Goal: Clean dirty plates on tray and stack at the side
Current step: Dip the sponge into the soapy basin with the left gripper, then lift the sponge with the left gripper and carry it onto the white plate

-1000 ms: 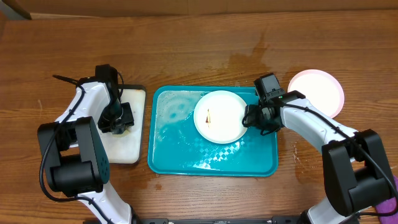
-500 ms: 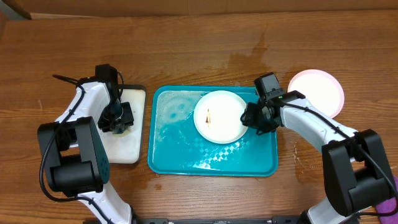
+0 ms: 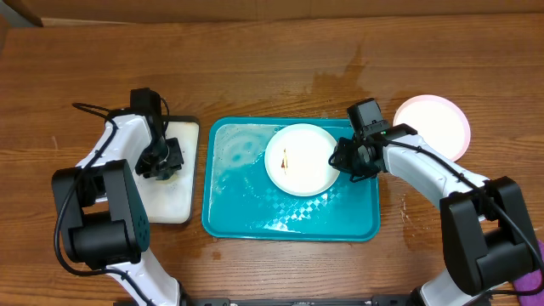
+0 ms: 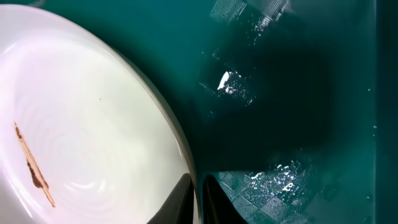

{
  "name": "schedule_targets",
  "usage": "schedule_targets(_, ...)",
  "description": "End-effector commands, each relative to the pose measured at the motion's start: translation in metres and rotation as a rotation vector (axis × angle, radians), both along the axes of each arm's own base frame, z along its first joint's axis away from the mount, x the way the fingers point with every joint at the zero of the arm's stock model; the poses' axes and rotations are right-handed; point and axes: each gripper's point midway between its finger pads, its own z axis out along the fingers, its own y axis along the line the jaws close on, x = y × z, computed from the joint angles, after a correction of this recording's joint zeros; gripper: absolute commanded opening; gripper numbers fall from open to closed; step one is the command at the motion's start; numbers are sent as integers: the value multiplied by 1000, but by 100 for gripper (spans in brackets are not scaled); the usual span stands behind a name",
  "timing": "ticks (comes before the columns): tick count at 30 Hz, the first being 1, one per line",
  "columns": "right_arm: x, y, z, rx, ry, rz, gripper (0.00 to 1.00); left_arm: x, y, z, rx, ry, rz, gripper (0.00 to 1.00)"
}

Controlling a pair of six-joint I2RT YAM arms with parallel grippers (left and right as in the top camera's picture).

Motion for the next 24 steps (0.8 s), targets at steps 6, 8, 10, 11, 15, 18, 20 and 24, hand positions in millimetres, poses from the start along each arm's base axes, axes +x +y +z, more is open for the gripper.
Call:
schedule_targets(6, 0, 8, 1, 32, -4, 24, 4, -2, -2, 5, -28, 24, -54, 4)
schedule_targets(8, 2, 7, 1, 20, -14, 22, 4, 0, -2, 17, -24, 8, -75, 4)
schedule_targets(10, 5, 6, 1, 8, -35, 58, 4, 3, -1, 33, -13, -34, -82, 4)
schedule_targets(11, 5, 6, 2, 3, -45, 88, 4, 5, 0, 42, -7, -63, -81, 4)
schedule_targets(15, 4, 6, 1, -10, -55, 142, 6, 15, 1, 86, 16, -209, -74, 4)
schedule_targets(18, 4, 6, 1, -11, -55, 144, 10, 16, 1, 114, 32, -290, -75, 4)
schedule_targets(20, 5, 6, 2, -11, -58, 145, 16, 12, 1, 127, 37, -318, -77, 4)
schedule_targets(24, 12, 7, 14, -29, -74, 189, 22, 5, -1, 132, 40, -306, -113, 4)
